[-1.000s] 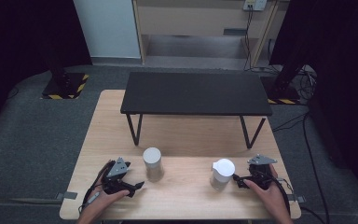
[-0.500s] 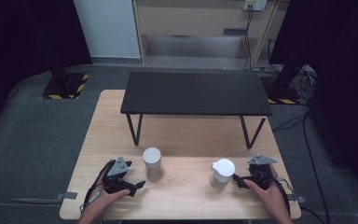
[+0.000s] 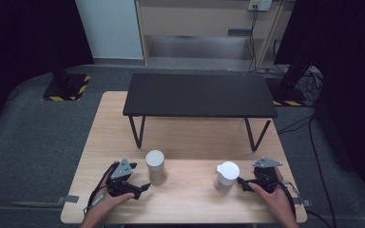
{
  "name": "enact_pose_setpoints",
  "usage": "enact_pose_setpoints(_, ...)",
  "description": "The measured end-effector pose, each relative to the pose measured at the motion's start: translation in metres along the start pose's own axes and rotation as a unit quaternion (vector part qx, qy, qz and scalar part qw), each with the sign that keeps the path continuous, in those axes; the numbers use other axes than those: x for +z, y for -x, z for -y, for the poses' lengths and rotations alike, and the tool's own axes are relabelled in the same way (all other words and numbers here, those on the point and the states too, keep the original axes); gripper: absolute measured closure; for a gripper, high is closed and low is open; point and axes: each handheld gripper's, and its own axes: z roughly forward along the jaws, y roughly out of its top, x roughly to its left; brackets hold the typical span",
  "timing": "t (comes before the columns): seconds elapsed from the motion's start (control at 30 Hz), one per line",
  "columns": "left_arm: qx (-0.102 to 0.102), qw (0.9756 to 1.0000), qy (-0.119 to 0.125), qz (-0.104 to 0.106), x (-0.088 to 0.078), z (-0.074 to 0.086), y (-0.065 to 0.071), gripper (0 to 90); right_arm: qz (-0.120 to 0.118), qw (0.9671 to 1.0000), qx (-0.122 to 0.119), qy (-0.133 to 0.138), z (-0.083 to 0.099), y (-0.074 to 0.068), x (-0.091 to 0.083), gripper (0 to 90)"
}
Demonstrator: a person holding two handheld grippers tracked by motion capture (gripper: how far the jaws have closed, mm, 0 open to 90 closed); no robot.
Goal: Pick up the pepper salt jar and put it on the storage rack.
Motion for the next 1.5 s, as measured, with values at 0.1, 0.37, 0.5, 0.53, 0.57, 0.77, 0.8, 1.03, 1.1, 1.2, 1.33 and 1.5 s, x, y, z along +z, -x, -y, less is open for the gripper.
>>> enact_pose_setpoints(0.1, 0.000, 1.0000, 0.005, -0.001, -0.001, 0.000, 0.000, 2.3, 0.000, 1.0000, 0.000, 0.000, 0.000, 0.000, 0.000, 1.2)
enact_pose_setpoints(0.37, -0.002, 0.9999, 0.014, -0.002, -0.002, 0.000, 0.000, 2.2, 0.000, 1.0000, 0.000, 0.000, 0.000, 0.000, 0.000, 1.2)
enact_pose_setpoints(0.5, 0.000, 0.9998, 0.021, -0.002, -0.003, -0.001, 0.000, 2.2, 0.000, 1.0000, 0.000, 0.000, 0.000, 0.000, 0.000, 1.2)
enact_pose_setpoints(0.53, 0.000, 0.9998, 0.022, -0.001, -0.002, -0.002, 0.000, 2.2, 0.000, 1.0000, 0.000, 0.000, 0.000, 0.000, 0.000, 1.2)
enact_pose_setpoints(0.57, 0.000, 0.9997, 0.023, -0.001, -0.002, -0.002, 0.000, 2.2, 0.000, 1.0000, 0.000, 0.000, 0.000, 0.000, 0.000, 1.2)
enact_pose_setpoints(0.77, -0.001, 0.9995, 0.030, 0.004, -0.002, -0.003, 0.000, 2.2, 0.000, 1.0000, 0.000, 0.000, 0.000, 0.000, 0.000, 1.2)
enact_pose_setpoints(0.8, -0.002, 0.9995, 0.033, 0.004, -0.002, -0.003, 0.000, 2.2, 0.000, 1.0000, 0.000, 0.000, 0.000, 0.000, 0.000, 1.2)
enact_pose_setpoints(1.03, -0.003, 0.9991, 0.042, 0.006, -0.002, -0.006, 0.000, 2.2, 0.000, 1.0000, 0.000, 0.000, 0.000, 0.000, 0.000, 1.2)
enact_pose_setpoints(1.1, -0.002, 0.9991, 0.042, 0.007, 0.000, -0.008, 0.000, 2.2, 0.000, 1.0000, 0.000, 0.000, 0.000, 0.000, 0.000, 1.2)
enact_pose_setpoints(1.2, -0.001, 0.9990, 0.045, 0.005, 0.002, -0.009, 0.002, 2.1, 0.000, 1.0000, 0.000, 0.000, 0.000, 0.000, 0.000, 1.2)
enact_pose_setpoints(1.33, 0.002, 0.9988, 0.048, 0.005, 0.004, -0.012, 0.003, 2.0, 0.000, 1.0000, 0.000, 0.000, 0.000, 0.000, 0.000, 1.2)
enact_pose_setpoints(1.5, -0.002, 0.9983, 0.059, 0.008, 0.007, -0.014, 0.003, 2.0, 0.000, 1.0000, 0.000, 0.000, 0.000, 0.000, 0.000, 1.2)
